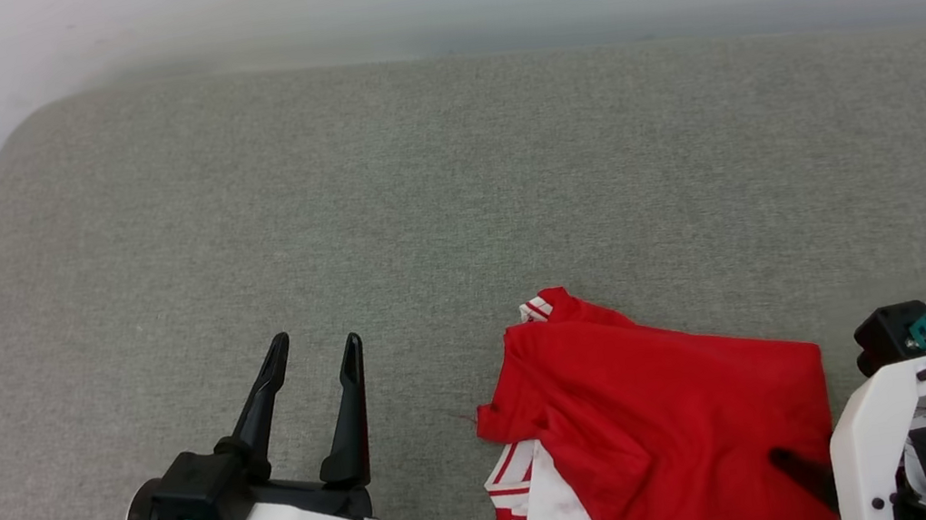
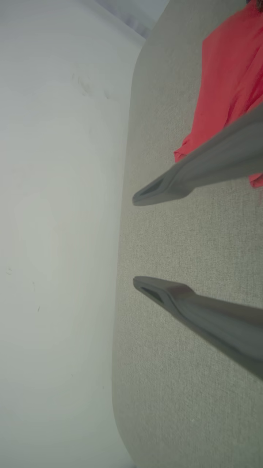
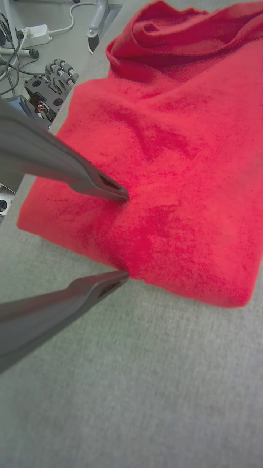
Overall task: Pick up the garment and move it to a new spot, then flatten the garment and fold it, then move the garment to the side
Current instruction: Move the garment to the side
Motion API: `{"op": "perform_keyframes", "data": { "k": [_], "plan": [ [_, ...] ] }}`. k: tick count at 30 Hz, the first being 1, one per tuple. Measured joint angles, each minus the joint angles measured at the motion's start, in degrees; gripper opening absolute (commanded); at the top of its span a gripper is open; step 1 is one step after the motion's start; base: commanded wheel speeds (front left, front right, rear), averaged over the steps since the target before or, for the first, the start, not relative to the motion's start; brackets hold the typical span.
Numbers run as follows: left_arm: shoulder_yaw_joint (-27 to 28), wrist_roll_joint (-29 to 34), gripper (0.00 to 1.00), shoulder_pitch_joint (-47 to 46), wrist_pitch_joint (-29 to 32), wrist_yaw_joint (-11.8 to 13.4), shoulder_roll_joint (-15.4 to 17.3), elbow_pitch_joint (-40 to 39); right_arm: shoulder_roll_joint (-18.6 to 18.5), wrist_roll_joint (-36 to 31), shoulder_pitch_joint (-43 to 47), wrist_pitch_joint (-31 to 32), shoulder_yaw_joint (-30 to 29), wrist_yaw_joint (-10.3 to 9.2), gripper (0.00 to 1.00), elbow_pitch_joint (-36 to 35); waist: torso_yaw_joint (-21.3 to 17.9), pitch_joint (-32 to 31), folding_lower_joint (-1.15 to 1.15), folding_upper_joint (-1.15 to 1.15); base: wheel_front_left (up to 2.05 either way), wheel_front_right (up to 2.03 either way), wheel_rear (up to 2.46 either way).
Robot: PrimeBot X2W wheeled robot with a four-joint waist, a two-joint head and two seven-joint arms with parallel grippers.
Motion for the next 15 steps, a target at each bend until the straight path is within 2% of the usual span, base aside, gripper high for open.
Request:
{"op": "perform_keyframes", "data": {
  "k": [10,11,12,13,15],
  "plan": [
    [-0.87,0.01,1.0,-1.29,0.0,0.0,-0.09,0.14,-0.08,-1.86,-1.68,-3.13,2.85,-0.03,1.0,7.82,2.25,2.11,0.0,0.0,0.0,0.0,0.0],
    [-0.99,0.01,1.0,-1.35,0.0,0.0,-0.08,0.22,-0.47,-1.87,-1.74,-3.41,3.43,-0.03,0.77,8.5,2.36,2.2,0.0,0.0,0.0,0.0,0.0],
    [-1.15,0.02,1.0,-1.37,0.0,0.0,-0.05,0.33,-0.93,-1.87,-1.92,-3.75,4.05,-0.04,0.32,9.09,2.44,2.23,0.0,0.0,0.0,0.0,0.0],
    [-1.24,0.03,1.0,-1.4,0.0,0.0,-0.05,0.41,-1.29,-1.87,-2.13,-4.41,4.46,-0.04,0.0,9.75,2.49,2.18,0.0,0.0,0.0,0.0,0.0],
    [-1.33,0.03,1.0,-1.44,0.0,-0.01,-0.02,0.54,-2.21,-1.87,-2.41,-5.54,6.06,-0.02,0.0,10.88,2.51,1.94,0.0,0.0,0.0,0.0,0.0]
  ]
}}
